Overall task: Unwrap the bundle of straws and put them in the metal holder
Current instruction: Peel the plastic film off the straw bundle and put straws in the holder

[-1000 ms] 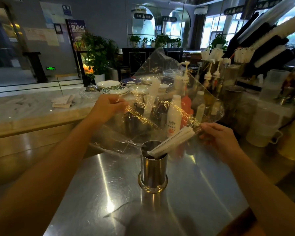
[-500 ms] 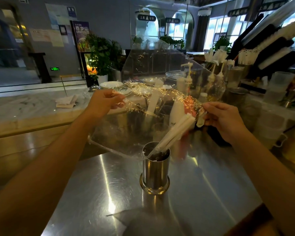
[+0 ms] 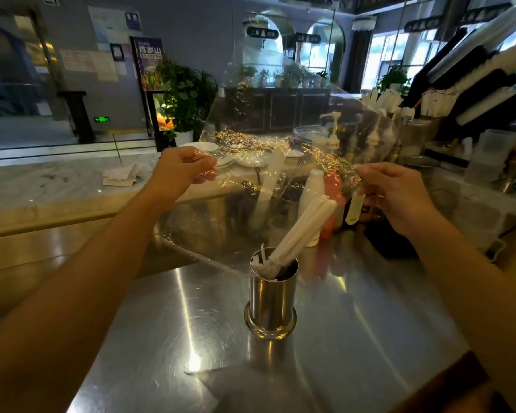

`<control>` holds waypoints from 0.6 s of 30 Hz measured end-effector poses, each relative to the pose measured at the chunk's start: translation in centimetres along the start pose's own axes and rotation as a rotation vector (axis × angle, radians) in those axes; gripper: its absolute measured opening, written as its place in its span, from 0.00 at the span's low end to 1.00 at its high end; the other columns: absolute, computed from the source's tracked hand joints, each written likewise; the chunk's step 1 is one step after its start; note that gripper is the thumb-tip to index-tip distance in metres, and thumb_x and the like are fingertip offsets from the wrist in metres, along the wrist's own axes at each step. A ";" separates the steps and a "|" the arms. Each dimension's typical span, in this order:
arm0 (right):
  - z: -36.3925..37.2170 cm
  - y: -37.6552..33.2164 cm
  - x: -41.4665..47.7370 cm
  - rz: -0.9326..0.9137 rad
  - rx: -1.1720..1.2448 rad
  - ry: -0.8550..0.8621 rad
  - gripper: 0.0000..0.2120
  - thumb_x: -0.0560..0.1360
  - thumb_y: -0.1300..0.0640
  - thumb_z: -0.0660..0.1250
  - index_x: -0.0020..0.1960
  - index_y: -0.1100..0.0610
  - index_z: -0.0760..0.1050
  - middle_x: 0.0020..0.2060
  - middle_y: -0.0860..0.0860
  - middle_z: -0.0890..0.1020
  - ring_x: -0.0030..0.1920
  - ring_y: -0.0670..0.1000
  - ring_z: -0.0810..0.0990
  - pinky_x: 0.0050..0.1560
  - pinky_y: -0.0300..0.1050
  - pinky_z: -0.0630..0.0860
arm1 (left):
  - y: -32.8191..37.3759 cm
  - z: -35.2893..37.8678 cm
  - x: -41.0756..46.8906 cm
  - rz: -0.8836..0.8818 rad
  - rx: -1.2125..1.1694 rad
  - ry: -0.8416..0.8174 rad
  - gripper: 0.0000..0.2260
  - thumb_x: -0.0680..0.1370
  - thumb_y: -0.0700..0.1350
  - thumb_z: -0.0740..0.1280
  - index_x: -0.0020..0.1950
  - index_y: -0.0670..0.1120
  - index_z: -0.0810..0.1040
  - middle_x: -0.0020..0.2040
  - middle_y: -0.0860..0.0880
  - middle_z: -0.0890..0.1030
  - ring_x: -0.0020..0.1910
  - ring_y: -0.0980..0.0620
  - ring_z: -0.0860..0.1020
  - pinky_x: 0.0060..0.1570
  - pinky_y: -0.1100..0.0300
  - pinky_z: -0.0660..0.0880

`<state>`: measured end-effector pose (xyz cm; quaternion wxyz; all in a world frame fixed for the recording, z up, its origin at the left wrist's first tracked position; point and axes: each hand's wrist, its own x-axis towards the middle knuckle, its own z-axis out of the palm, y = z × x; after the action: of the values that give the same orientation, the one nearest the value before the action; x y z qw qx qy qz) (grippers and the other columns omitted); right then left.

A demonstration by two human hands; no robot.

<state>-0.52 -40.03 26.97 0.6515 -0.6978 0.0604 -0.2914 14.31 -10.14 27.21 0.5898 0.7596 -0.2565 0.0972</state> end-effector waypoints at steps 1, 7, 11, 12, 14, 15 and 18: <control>0.1 -0.1 0.1 -0.002 -0.002 0.000 0.05 0.72 0.59 0.68 0.38 0.53 0.80 0.26 0.44 0.82 0.26 0.43 0.78 0.24 0.35 0.73 | 0.0 -0.1 0.0 -0.002 -0.007 0.002 0.07 0.75 0.44 0.66 0.49 0.42 0.79 0.41 0.49 0.82 0.35 0.60 0.81 0.42 0.63 0.75; 0.3 -0.9 1.0 -0.039 -0.033 -0.028 0.07 0.71 0.58 0.69 0.34 0.51 0.80 0.26 0.47 0.82 0.28 0.47 0.80 0.25 0.36 0.74 | -0.3 -0.4 -0.2 -0.029 -0.030 0.014 0.07 0.75 0.44 0.66 0.48 0.42 0.79 0.40 0.48 0.82 0.37 0.55 0.81 0.43 0.61 0.77; 0.4 -1.0 1.5 -0.060 -0.048 -0.031 0.07 0.71 0.57 0.69 0.35 0.50 0.81 0.28 0.45 0.83 0.30 0.45 0.80 0.29 0.37 0.76 | -0.2 -0.6 -0.3 -0.023 -0.037 0.025 0.09 0.76 0.44 0.65 0.50 0.40 0.78 0.42 0.47 0.81 0.41 0.51 0.81 0.44 0.60 0.76; 0.4 -1.1 1.6 -0.061 -0.055 -0.027 0.06 0.71 0.56 0.69 0.35 0.49 0.81 0.29 0.45 0.83 0.31 0.45 0.80 0.30 0.37 0.76 | -0.1 -0.6 -0.4 -0.021 -0.042 0.027 0.09 0.76 0.44 0.65 0.51 0.39 0.78 0.42 0.47 0.81 0.41 0.51 0.80 0.45 0.60 0.77; 0.5 -1.2 1.9 -0.063 -0.058 -0.021 0.06 0.70 0.56 0.70 0.35 0.49 0.81 0.29 0.44 0.83 0.32 0.46 0.79 0.32 0.39 0.77 | -0.1 -0.7 -0.5 -0.019 -0.055 0.030 0.10 0.76 0.44 0.65 0.52 0.38 0.78 0.42 0.46 0.81 0.41 0.52 0.81 0.45 0.61 0.77; 0.6 -1.2 2.0 -0.065 -0.049 -0.020 0.06 0.70 0.56 0.70 0.35 0.50 0.81 0.29 0.44 0.83 0.32 0.46 0.79 0.32 0.40 0.77 | -0.1 -0.8 -0.5 -0.018 -0.059 0.033 0.10 0.76 0.44 0.65 0.52 0.38 0.78 0.42 0.46 0.81 0.41 0.52 0.81 0.45 0.61 0.77; 0.8 -1.0 2.1 -0.071 -0.039 -0.050 0.04 0.70 0.57 0.70 0.37 0.50 0.81 0.32 0.45 0.82 0.32 0.45 0.78 0.30 0.37 0.76 | -0.5 -0.9 -0.7 -0.027 -0.059 0.044 0.10 0.76 0.44 0.65 0.52 0.39 0.78 0.43 0.46 0.81 0.41 0.53 0.81 0.42 0.64 0.78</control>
<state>1.29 -40.16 28.64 0.6282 -0.7193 0.0250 -0.2954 14.08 -8.97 26.71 0.6188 0.7428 -0.2359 0.0984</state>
